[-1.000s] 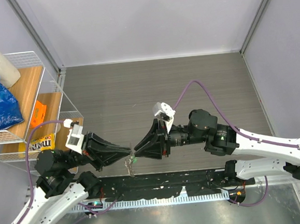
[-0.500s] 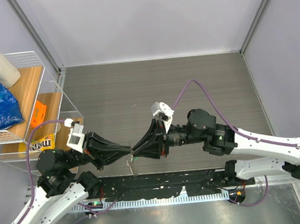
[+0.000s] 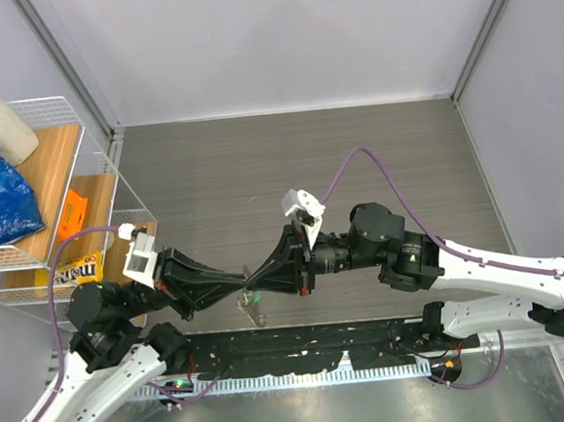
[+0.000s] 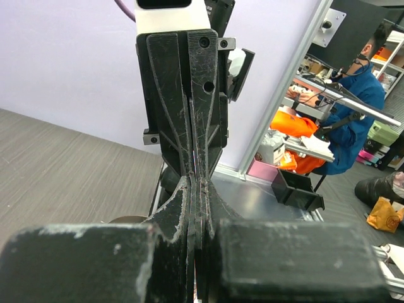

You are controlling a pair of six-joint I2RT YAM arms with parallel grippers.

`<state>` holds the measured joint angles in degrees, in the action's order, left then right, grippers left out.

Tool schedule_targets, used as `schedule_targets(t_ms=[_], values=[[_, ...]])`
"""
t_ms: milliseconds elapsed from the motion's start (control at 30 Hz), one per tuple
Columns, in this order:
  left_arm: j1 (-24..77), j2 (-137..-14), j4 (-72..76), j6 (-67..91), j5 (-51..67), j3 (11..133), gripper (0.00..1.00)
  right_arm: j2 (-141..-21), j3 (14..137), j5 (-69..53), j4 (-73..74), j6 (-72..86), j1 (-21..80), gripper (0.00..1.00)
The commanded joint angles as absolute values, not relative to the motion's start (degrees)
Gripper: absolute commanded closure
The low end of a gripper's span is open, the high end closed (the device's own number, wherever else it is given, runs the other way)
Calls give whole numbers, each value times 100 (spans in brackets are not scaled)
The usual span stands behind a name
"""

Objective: Put the keys on the keyring

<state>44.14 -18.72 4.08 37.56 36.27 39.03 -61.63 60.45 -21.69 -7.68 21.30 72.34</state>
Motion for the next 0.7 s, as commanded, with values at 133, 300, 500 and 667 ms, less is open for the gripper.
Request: schedule_targets(t_ms=[133, 300, 500, 667], values=[[4412, -1810, 625, 3832, 3577, 3981, 100, -6196, 6460, -2294, -555, 1899, 7304, 95], [4412, -1924, 159, 3797, 3945, 4253, 78, -6319, 7047, -2601, 691, 1503, 7304, 95], [4412, -2188, -562, 3727, 4561, 4526, 66, -6574, 7716, -2812, 1870, 1108, 7304, 95], [4412, -2329, -1116, 3568, 4710, 4614, 66, -6784, 8076, -2909, 2547, 976, 7304, 95]])
